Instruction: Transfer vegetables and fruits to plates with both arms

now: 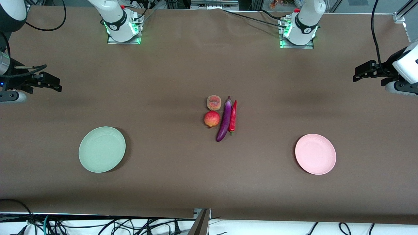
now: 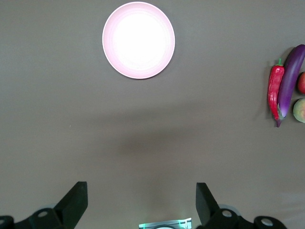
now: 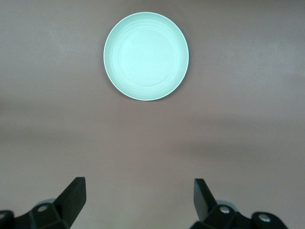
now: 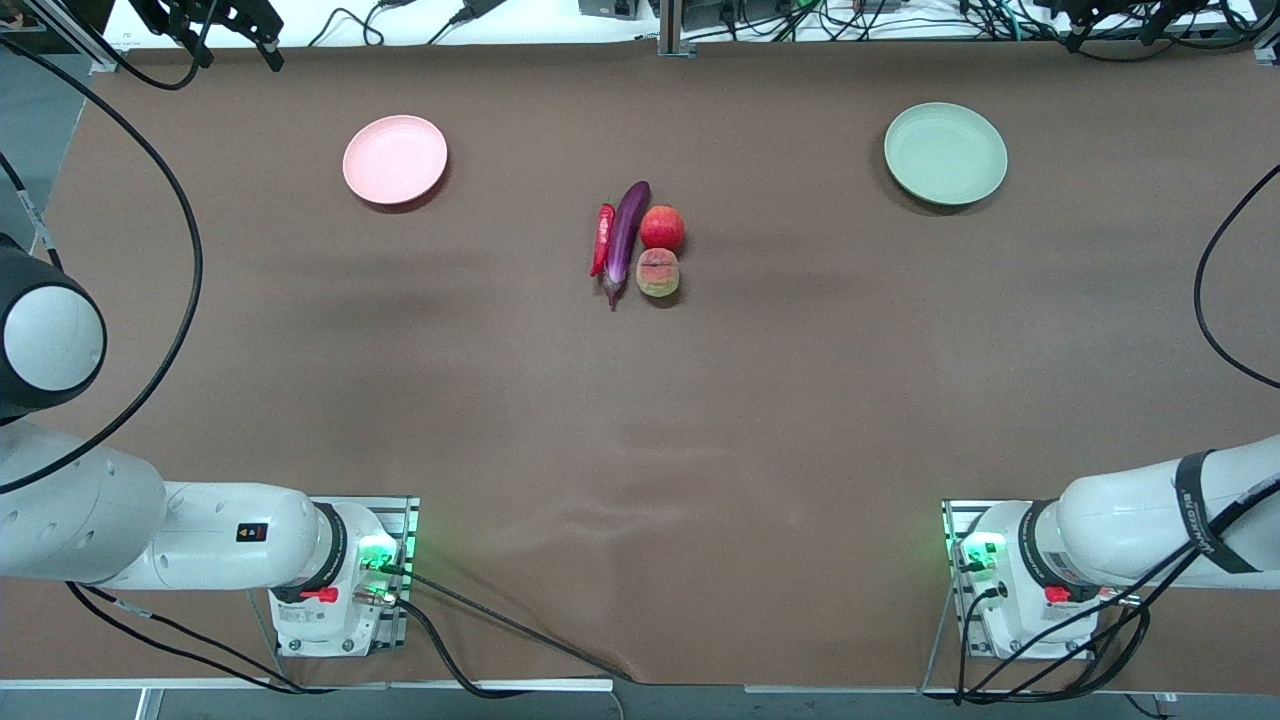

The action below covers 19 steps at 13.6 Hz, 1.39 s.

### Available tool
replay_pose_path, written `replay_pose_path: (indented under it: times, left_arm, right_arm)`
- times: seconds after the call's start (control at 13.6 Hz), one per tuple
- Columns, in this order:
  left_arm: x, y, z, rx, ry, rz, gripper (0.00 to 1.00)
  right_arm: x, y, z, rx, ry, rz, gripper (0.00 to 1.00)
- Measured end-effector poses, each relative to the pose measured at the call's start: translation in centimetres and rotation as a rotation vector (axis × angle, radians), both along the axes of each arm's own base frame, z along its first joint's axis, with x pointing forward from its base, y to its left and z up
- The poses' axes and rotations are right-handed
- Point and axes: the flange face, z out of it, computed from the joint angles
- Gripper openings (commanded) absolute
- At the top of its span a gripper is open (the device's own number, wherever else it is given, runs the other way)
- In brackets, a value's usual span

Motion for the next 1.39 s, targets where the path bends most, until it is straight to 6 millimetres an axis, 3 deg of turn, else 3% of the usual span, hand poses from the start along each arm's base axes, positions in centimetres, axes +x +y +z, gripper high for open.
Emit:
replay_pose_path:
  times: [0.81,1.17,1.39]
  left_arm:
    - [0.0,-0.2,0.0,0.0,0.0,-0.003,1.0]
    - [0.0,-0.2,0.0,0.0,0.0,-0.003,1.0]
    - [0.0,-0.2,0.0,0.0,0.0,-0.003,1.0]
  right_arm:
    - [0.4,0.2,-0.7,0.001,0.011,0.004,1.0]
    - [1.4,2.4,-3.1,0.005,0.046,0.042,1.0]
    - [1.4,3.7,-3.3,0.006,0.049,0.063,1.0]
